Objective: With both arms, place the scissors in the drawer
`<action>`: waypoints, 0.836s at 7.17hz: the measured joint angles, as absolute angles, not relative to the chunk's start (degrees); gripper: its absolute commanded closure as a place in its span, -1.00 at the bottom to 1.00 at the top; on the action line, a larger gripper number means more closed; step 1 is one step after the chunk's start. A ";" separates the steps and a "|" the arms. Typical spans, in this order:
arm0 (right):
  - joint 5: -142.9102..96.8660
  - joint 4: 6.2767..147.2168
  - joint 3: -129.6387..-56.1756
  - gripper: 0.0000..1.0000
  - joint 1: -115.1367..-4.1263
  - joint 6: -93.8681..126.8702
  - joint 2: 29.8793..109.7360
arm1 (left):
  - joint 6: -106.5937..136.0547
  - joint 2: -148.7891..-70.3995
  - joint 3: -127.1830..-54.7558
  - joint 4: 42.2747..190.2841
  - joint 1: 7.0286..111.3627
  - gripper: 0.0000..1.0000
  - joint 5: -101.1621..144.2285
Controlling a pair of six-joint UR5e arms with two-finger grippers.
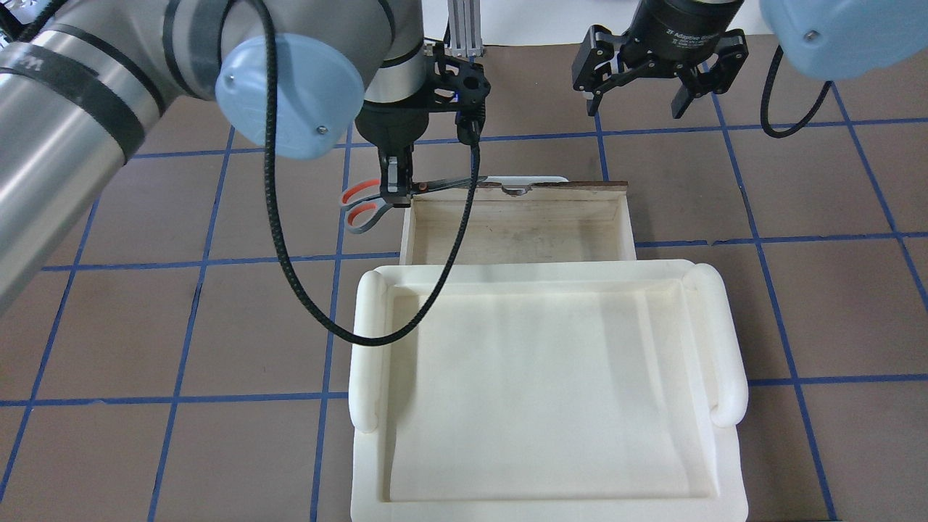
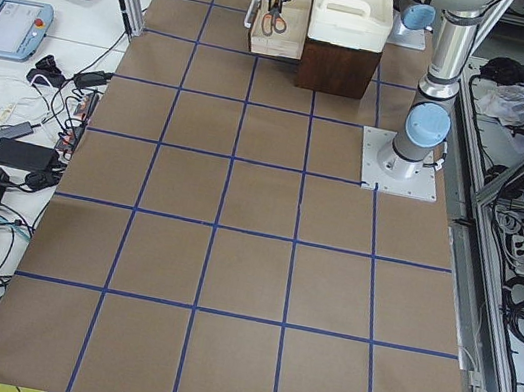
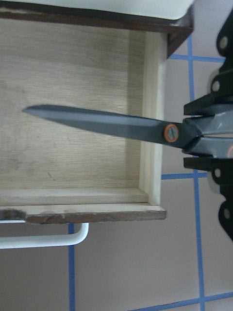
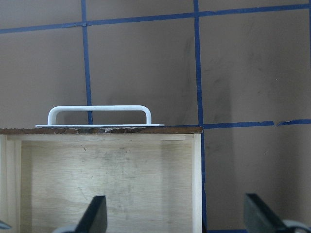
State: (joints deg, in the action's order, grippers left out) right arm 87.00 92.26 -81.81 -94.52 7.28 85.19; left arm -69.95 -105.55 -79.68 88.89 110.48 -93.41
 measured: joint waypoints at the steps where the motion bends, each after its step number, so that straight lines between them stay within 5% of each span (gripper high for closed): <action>1: 87.00 92.04 -81.88 -1.00 -94.49 7.29 85.15 | -67.64 -107.61 -78.25 88.44 113.01 0.82 -93.27; 6: 87.24 91.71 -82.81 -1.00 -92.85 5.78 85.22 | -61.79 -110.65 -77.47 88.43 119.70 0.85 -92.69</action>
State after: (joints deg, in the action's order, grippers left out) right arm 87.24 91.71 -82.81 -92.85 5.78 85.22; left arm -61.79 -110.65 -77.47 88.43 119.70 -92.69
